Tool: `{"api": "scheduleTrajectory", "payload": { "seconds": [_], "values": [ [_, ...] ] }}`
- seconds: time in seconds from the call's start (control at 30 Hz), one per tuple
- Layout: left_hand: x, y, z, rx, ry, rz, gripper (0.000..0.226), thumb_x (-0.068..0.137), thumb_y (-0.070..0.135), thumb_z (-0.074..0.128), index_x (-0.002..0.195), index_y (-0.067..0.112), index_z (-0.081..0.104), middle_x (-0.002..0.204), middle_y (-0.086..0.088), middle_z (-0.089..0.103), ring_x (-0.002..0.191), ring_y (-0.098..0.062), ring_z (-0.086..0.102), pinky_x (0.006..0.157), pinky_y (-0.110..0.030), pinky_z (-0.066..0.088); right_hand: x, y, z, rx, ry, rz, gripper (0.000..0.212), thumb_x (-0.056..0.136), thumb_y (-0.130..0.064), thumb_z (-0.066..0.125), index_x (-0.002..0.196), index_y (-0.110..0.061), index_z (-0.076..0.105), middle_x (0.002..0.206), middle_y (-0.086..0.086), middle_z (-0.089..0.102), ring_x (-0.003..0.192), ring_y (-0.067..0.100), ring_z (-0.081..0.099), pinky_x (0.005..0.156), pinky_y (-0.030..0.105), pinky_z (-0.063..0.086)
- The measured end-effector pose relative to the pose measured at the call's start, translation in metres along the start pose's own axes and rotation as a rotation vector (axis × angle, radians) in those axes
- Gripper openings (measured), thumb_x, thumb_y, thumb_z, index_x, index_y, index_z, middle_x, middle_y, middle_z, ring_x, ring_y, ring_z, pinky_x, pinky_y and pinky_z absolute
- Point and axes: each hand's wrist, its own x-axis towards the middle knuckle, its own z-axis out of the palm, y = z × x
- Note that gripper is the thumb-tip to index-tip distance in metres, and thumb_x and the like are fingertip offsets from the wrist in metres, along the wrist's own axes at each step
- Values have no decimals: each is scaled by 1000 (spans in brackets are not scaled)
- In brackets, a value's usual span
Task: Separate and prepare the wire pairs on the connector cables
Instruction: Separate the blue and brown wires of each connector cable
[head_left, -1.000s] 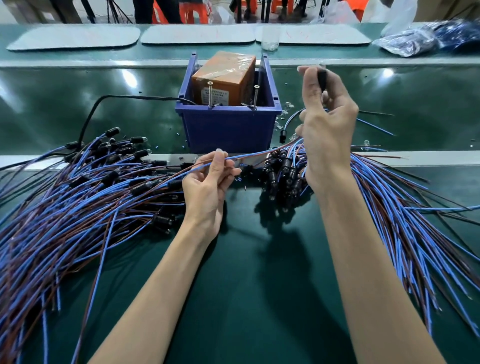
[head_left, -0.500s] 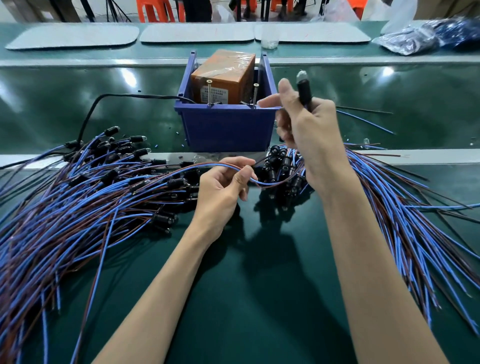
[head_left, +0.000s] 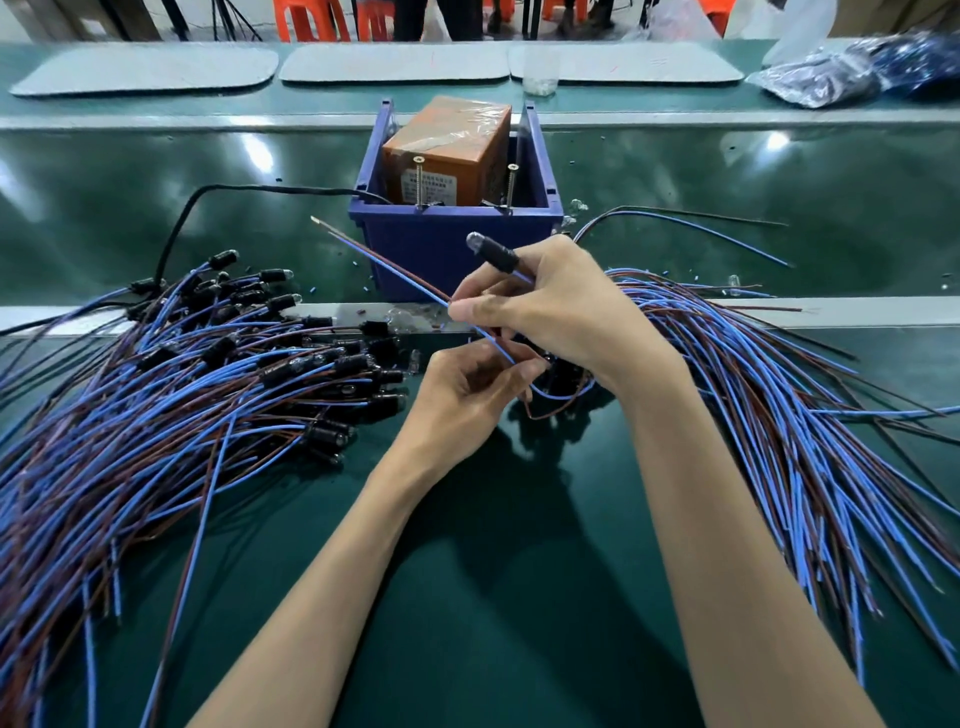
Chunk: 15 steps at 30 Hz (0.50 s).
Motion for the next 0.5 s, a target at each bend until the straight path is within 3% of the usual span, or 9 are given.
{"api": "scheduleTrajectory", "payload": {
  "seconds": [0.13, 0.27, 0.43, 0.5],
  "values": [
    [0, 2, 1, -32, -2, -35, 24, 89, -1, 59, 73, 16, 62, 49, 14, 56, 43, 4, 45, 49, -4, 32, 2, 1, 1, -39, 15, -4, 8, 79, -20, 75, 73, -21, 71, 64, -3, 65, 58, 8, 56, 59, 19, 46],
    [1, 2, -2, -77, 75, -39, 21, 90, 4, 60, 77, 20, 63, 53, 11, 58, 44, 1, 43, 47, -10, 33, 5, 2, 2, 3, 97, -4, 19, 87, -17, 66, 69, -22, 60, 58, -7, 62, 50, 7, 55, 55, 20, 46],
    [3, -1, -1, -108, 143, -27, 16, 93, 3, 56, 102, 14, 64, 55, 12, 56, 46, -2, 44, 49, -14, 38, 7, 3, -4, 63, 139, 20, 18, 91, -8, 54, 76, -18, 57, 57, -5, 66, 45, 5, 59, 53, 13, 45],
    [3, -2, -1, -96, 163, -21, 15, 94, 4, 55, 102, 13, 63, 55, 11, 57, 46, -4, 45, 51, -14, 40, 7, 2, -5, 106, 149, 36, 19, 90, -2, 47, 83, -16, 57, 56, -2, 67, 45, 7, 60, 51, 12, 45]
  ]
}}
